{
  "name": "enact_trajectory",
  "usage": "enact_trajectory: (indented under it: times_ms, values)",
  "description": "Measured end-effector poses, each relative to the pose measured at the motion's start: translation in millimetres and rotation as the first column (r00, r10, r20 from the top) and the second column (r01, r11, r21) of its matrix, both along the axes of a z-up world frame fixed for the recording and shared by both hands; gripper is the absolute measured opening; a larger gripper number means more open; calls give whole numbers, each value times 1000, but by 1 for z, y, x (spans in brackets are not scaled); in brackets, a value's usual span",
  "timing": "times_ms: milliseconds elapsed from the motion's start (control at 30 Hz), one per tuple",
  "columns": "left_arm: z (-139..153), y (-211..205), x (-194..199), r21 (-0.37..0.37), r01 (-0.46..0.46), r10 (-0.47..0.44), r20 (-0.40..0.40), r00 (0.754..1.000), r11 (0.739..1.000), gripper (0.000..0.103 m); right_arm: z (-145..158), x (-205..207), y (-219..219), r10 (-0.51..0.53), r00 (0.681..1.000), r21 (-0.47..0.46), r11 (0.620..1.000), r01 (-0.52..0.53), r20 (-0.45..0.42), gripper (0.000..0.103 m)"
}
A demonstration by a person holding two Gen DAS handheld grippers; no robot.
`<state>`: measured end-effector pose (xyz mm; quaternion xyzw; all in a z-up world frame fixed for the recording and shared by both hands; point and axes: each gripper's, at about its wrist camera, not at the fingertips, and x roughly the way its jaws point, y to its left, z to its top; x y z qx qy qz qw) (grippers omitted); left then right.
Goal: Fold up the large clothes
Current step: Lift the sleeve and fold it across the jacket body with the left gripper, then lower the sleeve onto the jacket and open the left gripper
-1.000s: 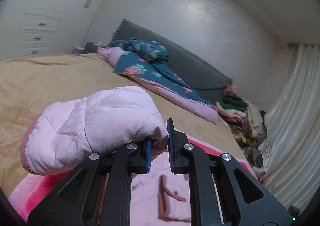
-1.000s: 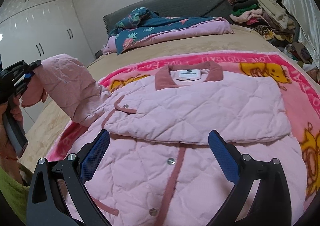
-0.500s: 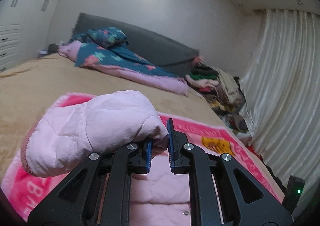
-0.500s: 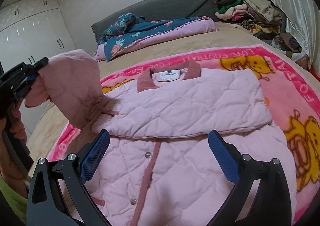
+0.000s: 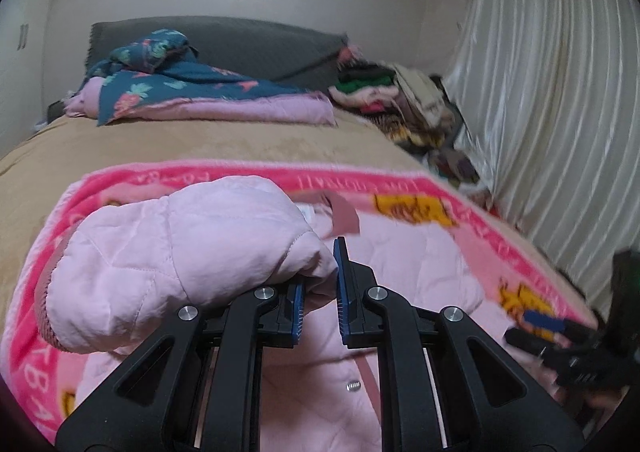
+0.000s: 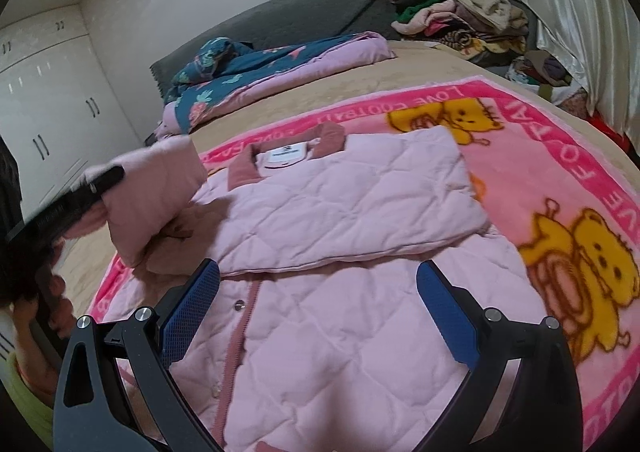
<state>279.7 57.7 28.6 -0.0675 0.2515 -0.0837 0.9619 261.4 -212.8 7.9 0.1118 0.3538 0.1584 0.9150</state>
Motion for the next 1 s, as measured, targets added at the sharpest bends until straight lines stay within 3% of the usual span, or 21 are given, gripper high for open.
enact_trajectory:
  times_ms: [267,367,433,567,633,733,867,1000]
  values:
    - [-45,-23,-1,11,64,-62,-116,991,998,11,-6,1,-14,-34,999,17,999,34,-19,98]
    - [-56,-25,-10,-12,71,-72,-146,987,997,34,-7,1,-13,-29,999,24,999,30,-24,98]
    - [-60,-25,-17,-36,63,-68,-164,984,997,57,-7,1,-13,-23,999,28,999,23,-25,98]
    - [-61,-15,-30,-112,9,-30,-184,983,994,66,-6,-1,-11,-12,1000,37,999,13,-23,98]
    - [-60,-2,-40,-208,-38,0,-182,983,977,77,-5,-2,-11,-10,1000,38,999,11,-23,98]
    - [-61,19,-53,-304,-146,85,-205,975,941,82,-4,-3,-11,-9,1000,44,999,10,-22,98]
    - [-64,42,-71,-373,-267,190,-231,954,888,85,-4,-4,-10,-6,1000,45,999,7,-20,98]
    - [-64,64,-88,-372,-394,319,-247,915,841,86,-2,-6,-9,-1,1000,47,999,2,-16,98]
